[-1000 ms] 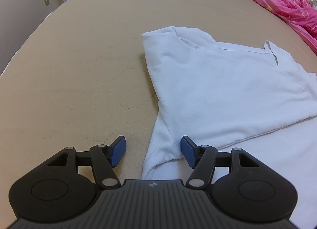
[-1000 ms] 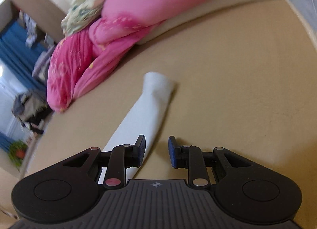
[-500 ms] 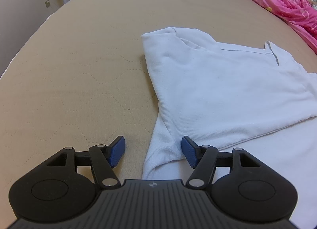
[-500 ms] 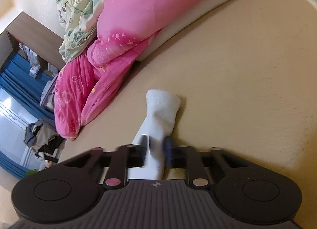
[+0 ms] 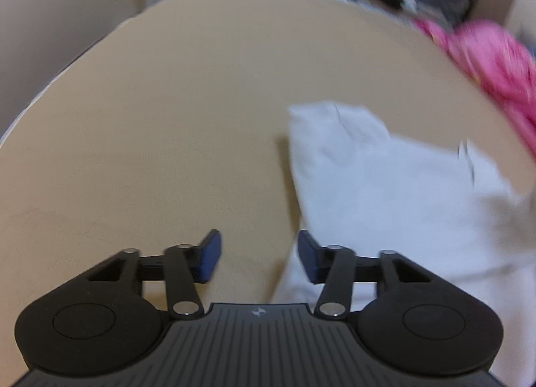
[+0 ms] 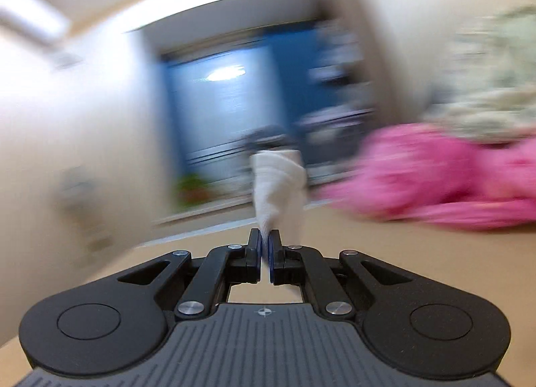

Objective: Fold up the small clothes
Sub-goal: 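Grasp the shirt side with the left tool to fold it inward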

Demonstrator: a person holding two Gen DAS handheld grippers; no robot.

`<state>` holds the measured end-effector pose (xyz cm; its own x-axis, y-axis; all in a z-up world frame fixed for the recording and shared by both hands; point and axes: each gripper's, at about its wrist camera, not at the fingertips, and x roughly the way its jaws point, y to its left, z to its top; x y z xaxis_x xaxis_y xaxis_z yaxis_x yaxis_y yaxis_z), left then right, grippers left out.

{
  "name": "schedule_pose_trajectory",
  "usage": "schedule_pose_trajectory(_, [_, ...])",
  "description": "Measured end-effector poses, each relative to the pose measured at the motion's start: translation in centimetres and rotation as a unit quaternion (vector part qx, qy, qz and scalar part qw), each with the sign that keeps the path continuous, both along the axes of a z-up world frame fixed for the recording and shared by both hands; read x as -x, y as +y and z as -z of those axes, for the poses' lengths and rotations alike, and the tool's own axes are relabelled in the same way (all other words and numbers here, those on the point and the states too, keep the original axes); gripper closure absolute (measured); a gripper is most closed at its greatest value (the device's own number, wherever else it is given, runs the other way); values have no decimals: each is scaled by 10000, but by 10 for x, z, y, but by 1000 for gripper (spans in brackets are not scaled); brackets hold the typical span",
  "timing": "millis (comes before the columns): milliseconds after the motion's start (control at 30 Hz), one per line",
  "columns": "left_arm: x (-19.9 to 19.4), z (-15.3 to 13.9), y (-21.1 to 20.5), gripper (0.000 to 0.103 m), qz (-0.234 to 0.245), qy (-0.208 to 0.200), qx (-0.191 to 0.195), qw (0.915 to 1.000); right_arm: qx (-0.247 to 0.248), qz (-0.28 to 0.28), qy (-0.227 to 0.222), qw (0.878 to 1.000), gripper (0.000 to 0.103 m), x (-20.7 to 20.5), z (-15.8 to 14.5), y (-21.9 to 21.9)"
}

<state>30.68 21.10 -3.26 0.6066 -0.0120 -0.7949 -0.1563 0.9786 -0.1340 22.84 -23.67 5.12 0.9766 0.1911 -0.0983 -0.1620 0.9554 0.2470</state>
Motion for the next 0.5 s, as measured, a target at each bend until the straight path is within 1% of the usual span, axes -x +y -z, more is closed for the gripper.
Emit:
schedule_pose_trajectory(33, [1, -4, 6, 65, -88, -73, 132, 9998, -39, -315, 203, 9993, 95, 2, 10, 31])
schedule_pose_trajectory(67, [1, -7, 11, 72, -169, -132, 264, 9994, -44, -700, 590, 9958, 90, 2, 26, 63])
schedule_pose_trajectory(100, [2, -9, 15, 73, -234, -164, 379, 9989, 7, -1180, 1234, 9853, 79, 0, 49, 95])
schedule_pose_trajectory(133, [2, -10, 18, 73, -275, -169, 494, 9983, 65, -1471, 1781, 9729, 78, -2, 68, 113])
schedule_pose_trajectory(167, [2, -10, 19, 73, -280, -159, 613, 9976, 159, -1756, 2388, 9549, 78, -1, 88, 128])
schedule_pose_trajectory(200, [2, -10, 20, 73, -256, -138, 730, 9969, 270, -1963, 2790, 9396, 78, 4, 102, 135])
schedule_pose_trajectory(233, [2, -10, 19, 73, -218, -118, 836, 9962, 408, -2015, 2924, 9339, 78, 12, 107, 134])
schedule_pose_trajectory(300, [0, -10, 15, 73, -83, -93, 1059, 9943, 678, -2001, 2911, 9331, 76, 26, 104, 115])
schedule_pose_trajectory(367, [-3, -7, 12, 73, 78, -19, 1429, 9897, 754, -1925, 2931, 9335, 76, 32, 93, 82])
schedule_pose_trajectory(433, [-6, 1, 6, 73, 228, 133, 1797, 9834, 860, -1725, 2915, 9370, 74, 35, 79, 41])
schedule_pose_trajectory(500, [-9, 13, -5, 73, 344, 350, 2055, 9774, 1032, -1406, 2779, 9447, 72, 37, 64, 1])
